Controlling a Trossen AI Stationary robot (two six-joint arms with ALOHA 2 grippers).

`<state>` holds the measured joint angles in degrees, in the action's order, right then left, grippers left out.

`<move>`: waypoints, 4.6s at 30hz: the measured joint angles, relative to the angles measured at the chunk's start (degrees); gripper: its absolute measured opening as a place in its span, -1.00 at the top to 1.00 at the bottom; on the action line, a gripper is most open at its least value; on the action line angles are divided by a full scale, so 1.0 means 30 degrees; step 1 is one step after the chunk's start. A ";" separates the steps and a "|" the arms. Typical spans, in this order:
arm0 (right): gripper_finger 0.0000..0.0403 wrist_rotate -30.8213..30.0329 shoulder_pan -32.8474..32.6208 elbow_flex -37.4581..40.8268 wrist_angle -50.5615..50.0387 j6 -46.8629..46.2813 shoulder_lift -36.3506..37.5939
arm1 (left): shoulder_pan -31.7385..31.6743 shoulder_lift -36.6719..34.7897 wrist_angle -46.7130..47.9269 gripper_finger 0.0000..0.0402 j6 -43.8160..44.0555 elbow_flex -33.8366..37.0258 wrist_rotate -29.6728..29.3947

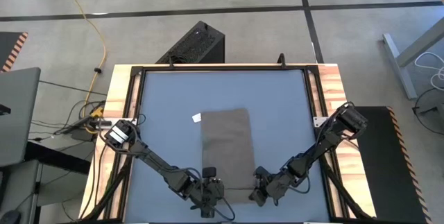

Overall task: Roll towel into tight, uniform cylinder
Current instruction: Roll the gray towel

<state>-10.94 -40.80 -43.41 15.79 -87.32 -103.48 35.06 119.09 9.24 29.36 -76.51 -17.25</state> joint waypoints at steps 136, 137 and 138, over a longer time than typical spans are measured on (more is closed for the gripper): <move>0.76 -0.0029 -0.2886 -0.6110 -0.9121 1.0717 -0.0302 | -0.0640 -0.0511 0.0915 0.99 0.0047 0.0043 1.0769; 0.76 -0.0213 -0.3033 -0.6113 -0.9170 1.0166 -0.0301 | -0.0818 -0.0517 0.0572 0.99 0.0429 0.0030 1.1585; 0.76 -0.0378 -0.3154 -0.6123 -0.9227 0.9661 -0.0301 | -0.0971 -0.0525 0.0351 0.99 0.0713 0.0029 1.2359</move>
<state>-12.08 -50.26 -61.78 -11.89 -58.33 -104.38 32.15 117.51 10.29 31.50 -76.42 19.82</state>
